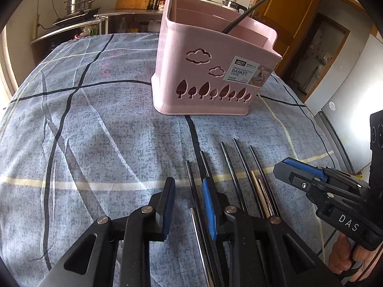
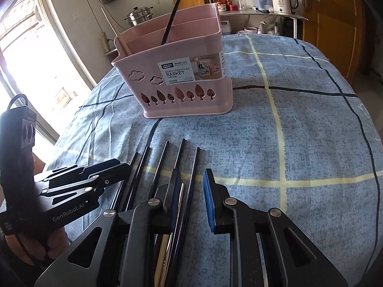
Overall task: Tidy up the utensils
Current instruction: 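Grasp a dark chopstick with the left tool while the right tool grasps another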
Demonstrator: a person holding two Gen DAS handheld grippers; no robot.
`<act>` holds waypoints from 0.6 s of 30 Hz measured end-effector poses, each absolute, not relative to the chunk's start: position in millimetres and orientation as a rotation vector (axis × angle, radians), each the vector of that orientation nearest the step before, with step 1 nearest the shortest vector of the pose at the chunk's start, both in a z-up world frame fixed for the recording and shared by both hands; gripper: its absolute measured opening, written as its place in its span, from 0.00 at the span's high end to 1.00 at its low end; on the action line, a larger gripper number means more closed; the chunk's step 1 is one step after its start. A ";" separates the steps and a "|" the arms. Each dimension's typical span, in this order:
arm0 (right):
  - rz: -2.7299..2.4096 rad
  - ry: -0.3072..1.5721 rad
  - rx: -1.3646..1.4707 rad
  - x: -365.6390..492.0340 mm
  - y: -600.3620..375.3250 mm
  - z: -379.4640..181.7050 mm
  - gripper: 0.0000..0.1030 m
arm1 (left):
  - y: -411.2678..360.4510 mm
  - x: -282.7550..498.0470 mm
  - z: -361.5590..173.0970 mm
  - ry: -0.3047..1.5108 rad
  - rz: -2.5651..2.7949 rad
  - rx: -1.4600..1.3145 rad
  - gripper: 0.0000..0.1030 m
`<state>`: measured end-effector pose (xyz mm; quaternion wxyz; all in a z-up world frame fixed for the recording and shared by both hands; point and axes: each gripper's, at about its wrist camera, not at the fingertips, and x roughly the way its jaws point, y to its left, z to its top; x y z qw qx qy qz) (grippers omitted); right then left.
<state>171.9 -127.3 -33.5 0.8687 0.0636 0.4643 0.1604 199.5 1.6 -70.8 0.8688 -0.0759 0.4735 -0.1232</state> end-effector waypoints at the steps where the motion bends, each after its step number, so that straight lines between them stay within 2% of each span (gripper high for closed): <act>1: 0.335 0.977 0.130 174.5 -126.4 -35.3 0.82 | 2.0 200.7 -71.4 0.994 -0.255 -0.160 0.79; 11: 0.315 1.019 0.090 189.2 -116.6 -50.7 0.86 | -6.0 208.0 -73.8 1.000 -0.241 -0.113 0.87; 18: 0.293 1.039 0.009 195.9 -106.5 -49.2 0.89 | -21.1 206.2 -72.4 0.988 -0.228 -0.025 0.88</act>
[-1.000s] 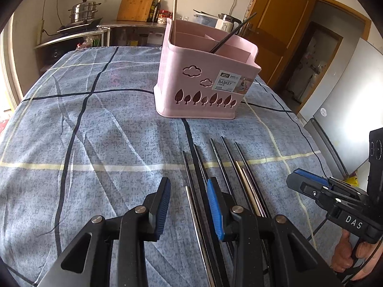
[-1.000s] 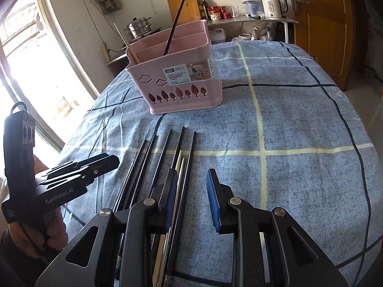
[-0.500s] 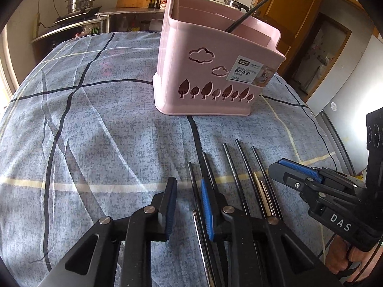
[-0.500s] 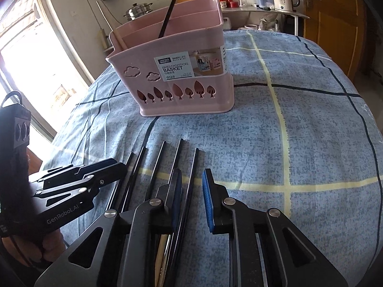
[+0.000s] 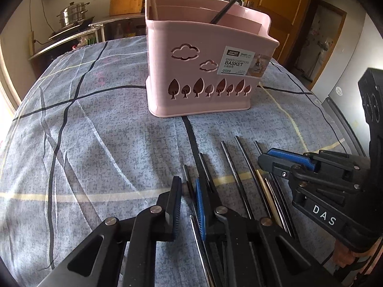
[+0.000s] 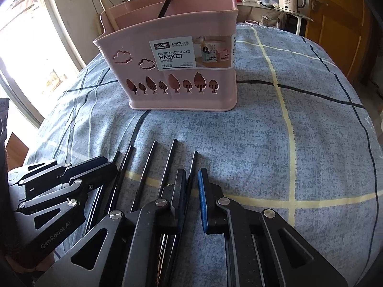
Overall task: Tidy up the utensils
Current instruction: 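Grasp a dark chopstick with the left tool while the right tool grasps another, then lift both held chopsticks and carry them over the pink basket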
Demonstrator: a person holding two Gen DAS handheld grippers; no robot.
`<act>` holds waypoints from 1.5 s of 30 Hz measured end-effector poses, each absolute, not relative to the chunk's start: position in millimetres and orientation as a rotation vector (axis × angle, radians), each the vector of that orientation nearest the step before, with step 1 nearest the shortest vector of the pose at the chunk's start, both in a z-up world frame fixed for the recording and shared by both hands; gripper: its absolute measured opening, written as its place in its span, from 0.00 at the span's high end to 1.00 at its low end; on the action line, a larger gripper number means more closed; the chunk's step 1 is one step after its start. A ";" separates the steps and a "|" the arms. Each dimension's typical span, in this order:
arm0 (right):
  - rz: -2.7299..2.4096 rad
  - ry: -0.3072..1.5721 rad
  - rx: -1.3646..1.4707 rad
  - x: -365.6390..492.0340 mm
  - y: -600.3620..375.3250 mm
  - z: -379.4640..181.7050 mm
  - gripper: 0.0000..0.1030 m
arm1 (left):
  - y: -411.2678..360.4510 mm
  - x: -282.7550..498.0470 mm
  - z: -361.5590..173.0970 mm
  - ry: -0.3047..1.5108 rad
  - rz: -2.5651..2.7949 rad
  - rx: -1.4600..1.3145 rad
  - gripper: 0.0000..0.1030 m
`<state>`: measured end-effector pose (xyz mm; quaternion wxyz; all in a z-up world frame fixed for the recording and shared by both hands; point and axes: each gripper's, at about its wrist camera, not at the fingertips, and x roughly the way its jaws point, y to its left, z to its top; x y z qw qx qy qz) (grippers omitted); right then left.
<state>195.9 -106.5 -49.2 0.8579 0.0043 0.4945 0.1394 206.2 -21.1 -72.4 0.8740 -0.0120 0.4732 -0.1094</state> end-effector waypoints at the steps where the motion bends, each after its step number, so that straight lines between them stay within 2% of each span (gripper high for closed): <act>1: 0.289 1.039 -0.016 196.2 -103.3 -48.9 0.90 | -23.8 205.9 -72.1 0.986 -0.227 -0.012 0.88; 3: 0.281 1.036 -0.042 196.8 -100.5 -48.9 0.93 | -26.2 206.4 -71.8 0.985 -0.226 -0.006 0.89; 5: 0.284 1.035 -0.034 197.9 -101.8 -49.0 0.94 | -29.0 207.1 -71.1 0.982 -0.222 -0.001 0.94; 14: 0.312 1.018 0.062 197.1 -117.8 -39.4 0.95 | -20.9 211.7 -61.5 0.982 -0.263 -0.108 0.95; 35: 0.313 0.739 0.127 186.9 -147.7 72.5 0.96 | -4.4 200.9 67.6 0.718 -0.314 -0.120 0.96; 45: 0.304 0.635 0.124 176.7 -155.6 114.2 0.96 | 3.7 198.5 110.9 0.620 -0.303 -0.122 0.96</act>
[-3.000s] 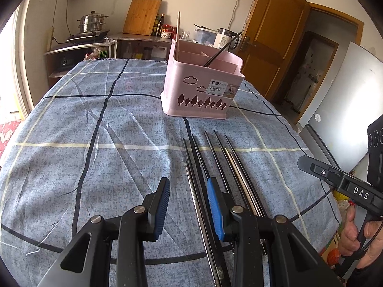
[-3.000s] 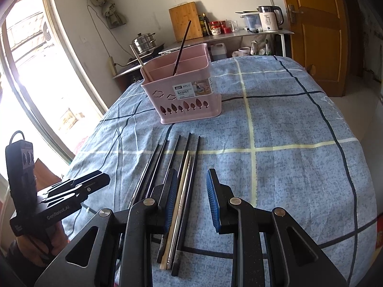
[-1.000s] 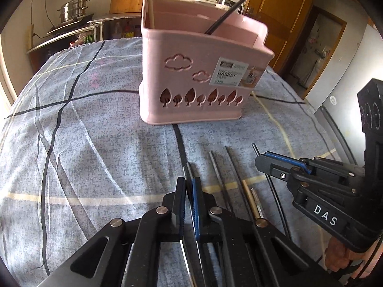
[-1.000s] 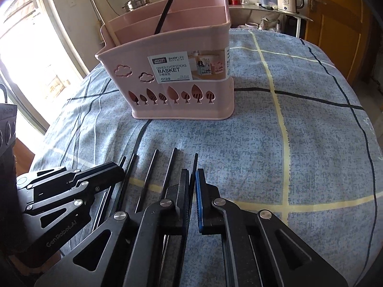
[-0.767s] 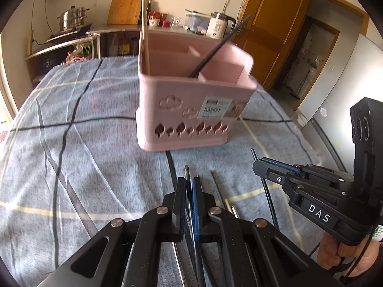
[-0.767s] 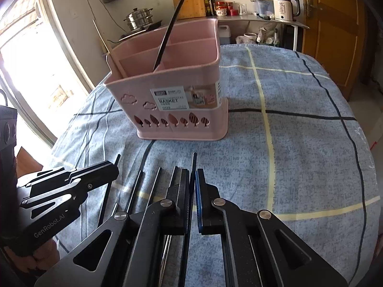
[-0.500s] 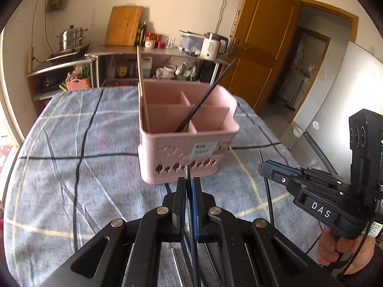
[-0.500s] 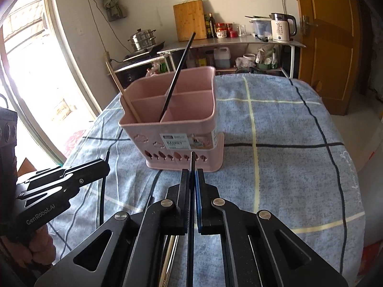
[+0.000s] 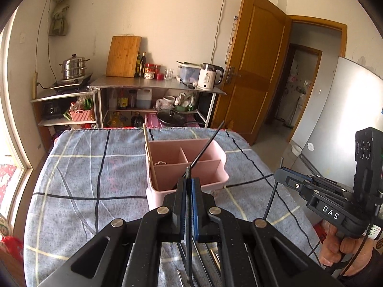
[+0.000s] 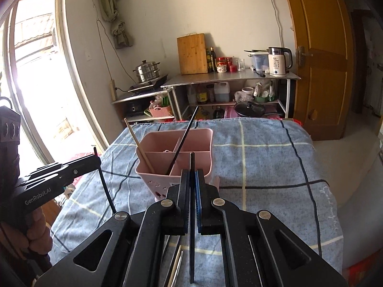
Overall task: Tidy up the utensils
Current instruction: 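Lift both held chopsticks and carry them over the pink basket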
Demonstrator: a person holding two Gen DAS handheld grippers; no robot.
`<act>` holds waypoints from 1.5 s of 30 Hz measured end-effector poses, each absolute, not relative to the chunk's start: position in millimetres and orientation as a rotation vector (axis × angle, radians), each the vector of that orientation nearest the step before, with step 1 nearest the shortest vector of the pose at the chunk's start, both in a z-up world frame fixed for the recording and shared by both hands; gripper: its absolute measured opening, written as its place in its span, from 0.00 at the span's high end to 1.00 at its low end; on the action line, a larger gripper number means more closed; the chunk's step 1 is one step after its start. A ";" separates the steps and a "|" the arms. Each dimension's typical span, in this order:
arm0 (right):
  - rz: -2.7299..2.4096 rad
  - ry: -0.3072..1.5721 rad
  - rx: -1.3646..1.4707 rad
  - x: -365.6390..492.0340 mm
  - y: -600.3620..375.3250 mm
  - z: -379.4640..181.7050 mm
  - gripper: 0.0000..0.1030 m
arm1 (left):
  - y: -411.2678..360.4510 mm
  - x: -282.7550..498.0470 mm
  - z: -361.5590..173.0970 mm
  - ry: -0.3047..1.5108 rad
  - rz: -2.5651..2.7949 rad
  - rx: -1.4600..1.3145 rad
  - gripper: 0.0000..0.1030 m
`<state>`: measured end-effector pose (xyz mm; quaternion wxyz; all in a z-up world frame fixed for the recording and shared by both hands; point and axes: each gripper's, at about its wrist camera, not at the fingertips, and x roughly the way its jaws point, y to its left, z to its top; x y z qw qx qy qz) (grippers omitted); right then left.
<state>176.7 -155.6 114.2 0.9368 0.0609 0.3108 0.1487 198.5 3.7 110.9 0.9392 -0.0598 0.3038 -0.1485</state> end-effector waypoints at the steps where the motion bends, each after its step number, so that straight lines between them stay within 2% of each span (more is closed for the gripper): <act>1: 0.303 0.631 0.126 176.1 -157.2 115.3 0.96 | 4.7 196.7 114.0 0.615 -0.302 -0.125 0.96; 27: 0.291 0.600 0.119 152.4 -164.0 128.3 0.96 | 26.2 172.1 122.9 0.628 -0.266 -0.141 0.96; 45: 0.310 0.546 0.132 149.9 -168.0 154.1 0.96 | 30.2 169.9 160.7 0.604 -0.293 -0.171 0.96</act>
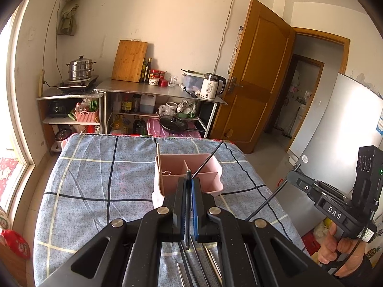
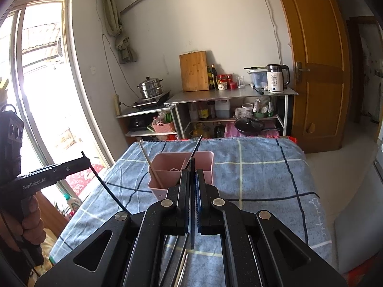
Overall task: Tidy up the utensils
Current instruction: 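Lift both held chopsticks and carry them over the pink basket, then drop both chopsticks into the basket and open both tools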
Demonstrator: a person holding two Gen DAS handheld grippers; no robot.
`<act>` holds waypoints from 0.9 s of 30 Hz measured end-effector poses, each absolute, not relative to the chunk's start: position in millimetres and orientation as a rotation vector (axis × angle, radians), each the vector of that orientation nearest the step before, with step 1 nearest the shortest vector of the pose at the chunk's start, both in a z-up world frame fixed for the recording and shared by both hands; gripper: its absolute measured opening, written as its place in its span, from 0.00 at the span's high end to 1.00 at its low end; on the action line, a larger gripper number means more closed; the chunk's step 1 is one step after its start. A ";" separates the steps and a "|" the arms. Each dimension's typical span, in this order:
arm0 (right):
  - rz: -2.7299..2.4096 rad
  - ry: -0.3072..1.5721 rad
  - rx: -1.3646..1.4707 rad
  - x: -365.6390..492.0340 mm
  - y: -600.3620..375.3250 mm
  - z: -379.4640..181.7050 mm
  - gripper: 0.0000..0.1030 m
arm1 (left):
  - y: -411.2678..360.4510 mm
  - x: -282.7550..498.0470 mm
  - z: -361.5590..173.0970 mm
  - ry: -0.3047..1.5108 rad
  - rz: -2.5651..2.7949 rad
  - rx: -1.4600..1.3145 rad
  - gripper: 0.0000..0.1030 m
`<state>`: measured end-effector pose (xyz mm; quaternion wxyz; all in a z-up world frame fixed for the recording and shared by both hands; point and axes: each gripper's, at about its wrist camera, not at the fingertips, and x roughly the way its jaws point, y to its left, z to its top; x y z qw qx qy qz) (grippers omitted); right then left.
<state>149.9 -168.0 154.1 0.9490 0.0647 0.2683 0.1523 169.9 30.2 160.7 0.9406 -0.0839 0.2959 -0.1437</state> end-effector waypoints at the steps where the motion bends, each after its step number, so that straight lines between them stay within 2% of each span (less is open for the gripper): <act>1: 0.311 0.542 0.130 151.2 -167.0 156.2 0.96 | 29.0 171.4 164.2 0.599 -0.293 -0.168 0.96; 17: 0.339 0.430 0.189 185.7 -155.1 206.1 0.96 | 30.4 217.3 222.6 0.499 -0.271 -0.178 0.96; 27: 0.331 0.400 0.227 215.4 -144.5 203.4 0.96 | 47.5 252.3 208.2 0.496 -0.231 -0.249 0.96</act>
